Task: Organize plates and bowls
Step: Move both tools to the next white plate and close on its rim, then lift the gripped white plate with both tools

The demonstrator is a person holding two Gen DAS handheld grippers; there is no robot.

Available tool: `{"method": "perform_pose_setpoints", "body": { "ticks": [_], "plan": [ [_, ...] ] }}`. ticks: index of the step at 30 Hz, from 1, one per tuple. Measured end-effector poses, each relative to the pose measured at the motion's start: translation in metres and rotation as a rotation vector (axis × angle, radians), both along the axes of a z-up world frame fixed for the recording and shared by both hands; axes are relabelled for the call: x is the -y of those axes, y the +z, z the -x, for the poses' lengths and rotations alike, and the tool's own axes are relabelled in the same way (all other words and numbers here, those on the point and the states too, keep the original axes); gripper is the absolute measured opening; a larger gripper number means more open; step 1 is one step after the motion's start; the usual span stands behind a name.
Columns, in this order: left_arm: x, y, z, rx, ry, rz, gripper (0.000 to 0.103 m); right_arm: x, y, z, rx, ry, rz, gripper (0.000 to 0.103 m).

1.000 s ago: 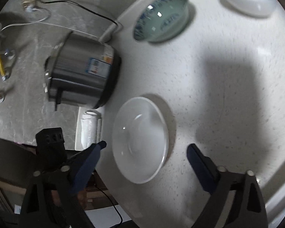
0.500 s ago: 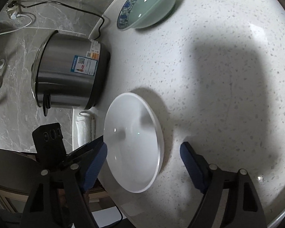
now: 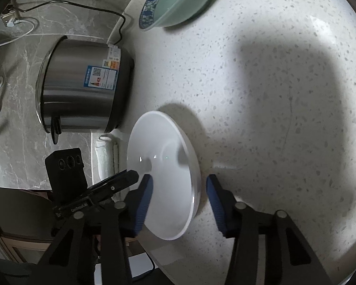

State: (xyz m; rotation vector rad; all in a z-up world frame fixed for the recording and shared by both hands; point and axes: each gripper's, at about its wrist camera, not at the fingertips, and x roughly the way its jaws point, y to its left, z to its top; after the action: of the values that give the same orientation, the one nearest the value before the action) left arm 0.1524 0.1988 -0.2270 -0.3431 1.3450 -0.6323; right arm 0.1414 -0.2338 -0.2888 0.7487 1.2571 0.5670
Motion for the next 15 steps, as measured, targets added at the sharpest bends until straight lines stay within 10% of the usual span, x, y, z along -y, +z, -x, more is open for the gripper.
{"method": "perform_pose_setpoints", "body": {
  "ticks": [9, 15],
  "plan": [
    [-0.0006, -0.0026, 0.0022, -0.015, 0.009, -0.006, 0.020, 0.0008, -0.0056, -0.0021, -0.021, -0.005, 0.059, 0.013],
    [-0.0007, -0.0032, 0.0013, -0.010, 0.014, -0.034, 0.013, -0.0007, -0.0034, -0.0022, -0.006, 0.004, 0.091, 0.011]
  ]
}}
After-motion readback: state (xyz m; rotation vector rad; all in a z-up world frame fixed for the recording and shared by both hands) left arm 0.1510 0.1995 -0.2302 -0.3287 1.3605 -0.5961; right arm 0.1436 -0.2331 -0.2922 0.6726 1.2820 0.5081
